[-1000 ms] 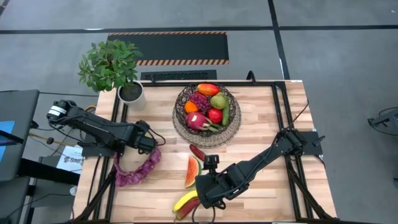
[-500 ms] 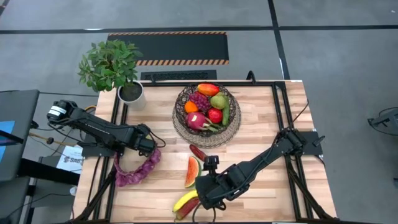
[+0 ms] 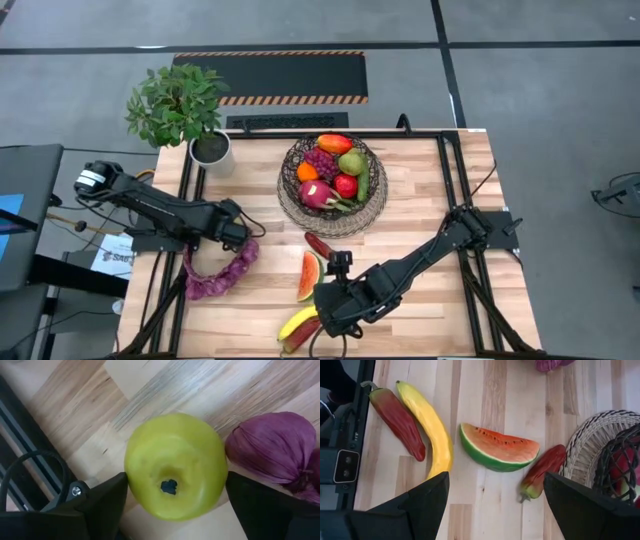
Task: Build produce basket
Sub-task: Put the green apple into the basket
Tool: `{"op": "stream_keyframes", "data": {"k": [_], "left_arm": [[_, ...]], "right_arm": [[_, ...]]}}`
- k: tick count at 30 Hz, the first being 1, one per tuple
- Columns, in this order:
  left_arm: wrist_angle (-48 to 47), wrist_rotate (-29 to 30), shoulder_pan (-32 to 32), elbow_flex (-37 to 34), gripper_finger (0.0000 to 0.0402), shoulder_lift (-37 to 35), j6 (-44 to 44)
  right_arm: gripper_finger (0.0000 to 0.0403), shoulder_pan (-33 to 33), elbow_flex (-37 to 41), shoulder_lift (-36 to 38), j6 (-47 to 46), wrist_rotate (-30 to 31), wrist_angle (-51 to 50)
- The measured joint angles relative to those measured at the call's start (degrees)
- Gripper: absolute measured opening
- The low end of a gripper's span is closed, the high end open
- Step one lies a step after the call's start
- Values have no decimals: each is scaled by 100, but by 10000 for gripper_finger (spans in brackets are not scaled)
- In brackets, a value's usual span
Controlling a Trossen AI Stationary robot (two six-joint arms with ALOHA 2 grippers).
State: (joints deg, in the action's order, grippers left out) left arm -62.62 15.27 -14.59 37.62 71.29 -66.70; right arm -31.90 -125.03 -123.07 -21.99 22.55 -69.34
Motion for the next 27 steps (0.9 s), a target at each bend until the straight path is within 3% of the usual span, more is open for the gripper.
{"op": "stream_keyframes", "data": {"k": [6,14,20,27], "left_arm": [[191,19,-18,-290,281,-45,-96],[138,251,-202,312,271,-125,-20],[80,632,-352,726,270,-120,214],[227,1157,-612,1601,270,-122,642]], "right_arm": [[342,-10,-1,0,-62,-8,2],[342,-68,-2,0,6,18,1],[342,-72,-152,13,45,414,-113],[342,-197,-950,13,254,1338,-312]]}}
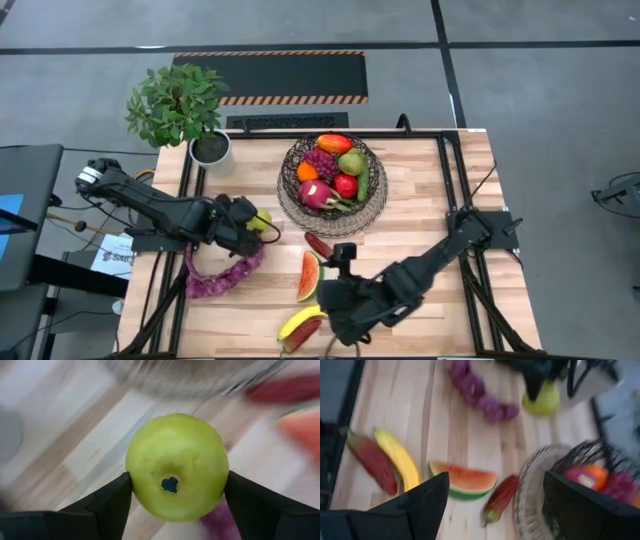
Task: Build produce basket
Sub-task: Put the green apple into the basket
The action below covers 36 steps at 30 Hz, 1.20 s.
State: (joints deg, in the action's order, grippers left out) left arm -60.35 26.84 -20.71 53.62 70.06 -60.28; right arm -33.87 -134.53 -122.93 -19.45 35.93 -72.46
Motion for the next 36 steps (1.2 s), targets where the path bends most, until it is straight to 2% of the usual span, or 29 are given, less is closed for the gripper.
{"op": "stream_keyframes", "data": {"k": [4,11,17,23,36], "left_arm": [[410,432,-217,760,270,-4,619],[2105,643,-771,1989,271,-4,2333],[3356,590,-1279,2535,272,-9,3388],[4658,116,-1623,2551,272,-9,4030],[4937,356,-2011,2549,273,9,4221]], "right_arm": [[342,-243,61,293,372,627,363],[342,-510,60,604,599,1659,530],[342,-674,67,616,1930,2539,1361],[342,-544,67,612,3489,2622,2739],[342,-590,67,610,6633,2612,4912]]}}
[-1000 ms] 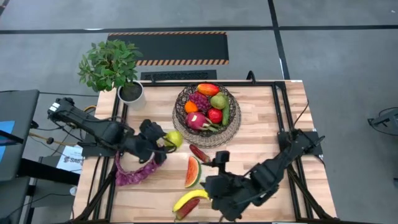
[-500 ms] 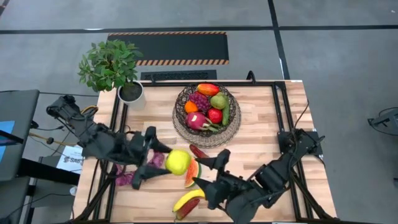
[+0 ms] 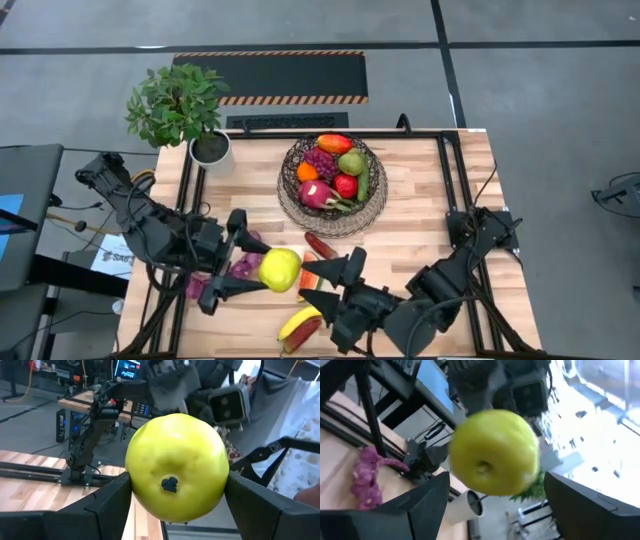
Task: Build produce basket
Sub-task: Put the green apple into the basket
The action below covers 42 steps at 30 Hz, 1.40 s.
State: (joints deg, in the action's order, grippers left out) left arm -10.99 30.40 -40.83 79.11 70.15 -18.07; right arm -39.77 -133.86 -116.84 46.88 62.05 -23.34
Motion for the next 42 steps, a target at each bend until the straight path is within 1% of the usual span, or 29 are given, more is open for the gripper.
{"op": "stream_keyframes", "data": {"k": [2,4,7,13,17,21,24,27,33,36,38,42], "left_arm": [[124,32,-32,0,273,0,16],[219,7,-43,0,273,0,33],[179,-12,-45,0,273,0,38],[160,-10,-43,-2,273,31,58],[167,4,-43,-2,273,31,80],[153,4,-41,-2,273,31,101],[169,6,-41,-2,273,25,110],[139,1,-41,-2,273,24,110],[140,3,-41,-2,273,26,114],[140,1,-39,-2,273,26,114],[138,1,-39,-2,273,26,114],[147,10,-36,-2,273,24,129]], "right_arm": [[342,8,0,0,238,-43,-9],[342,40,0,-7,268,-88,-19],[342,96,0,-7,276,-337,-1],[342,138,0,-7,372,-347,41],[342,140,0,-7,899,-379,183],[342,168,0,-7,874,-384,216],[343,168,2,-11,881,-322,492],[353,166,0,-7,1162,-345,606],[396,206,0,-66,1456,-297,455],[392,234,9,-74,1471,-237,257],[390,282,11,-74,1251,-228,300],[398,317,11,-74,1211,-223,327]]}}
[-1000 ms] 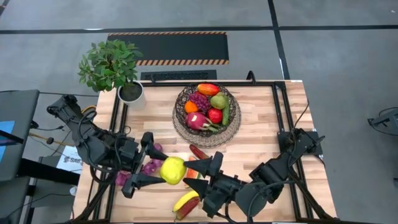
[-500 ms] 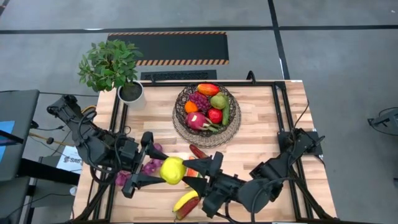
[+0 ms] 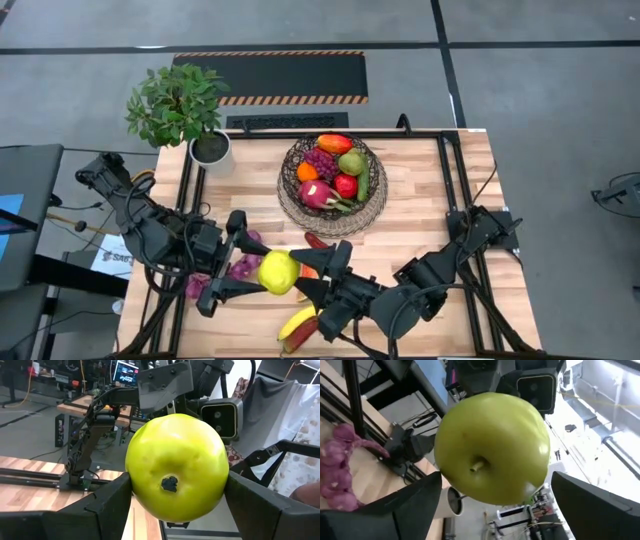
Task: Build produce basket
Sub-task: Put the green apple into the basket
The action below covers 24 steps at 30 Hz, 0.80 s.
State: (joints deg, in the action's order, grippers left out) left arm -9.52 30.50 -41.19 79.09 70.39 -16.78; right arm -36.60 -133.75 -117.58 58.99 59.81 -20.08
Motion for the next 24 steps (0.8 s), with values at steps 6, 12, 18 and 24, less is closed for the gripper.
{"op": "stream_keyframes", "data": {"k": [6,12,18,24], "left_arm": [[25,-43,9,0,273,0,50],[22,26,20,9,273,-9,57],[15,83,22,9,273,-11,63],[55,173,22,17,273,-17,60]], "right_arm": [[399,41,3,2,300,-411,204],[398,163,7,2,341,-456,273],[399,253,7,2,434,-466,282],[399,269,11,2,636,-535,588]]}}
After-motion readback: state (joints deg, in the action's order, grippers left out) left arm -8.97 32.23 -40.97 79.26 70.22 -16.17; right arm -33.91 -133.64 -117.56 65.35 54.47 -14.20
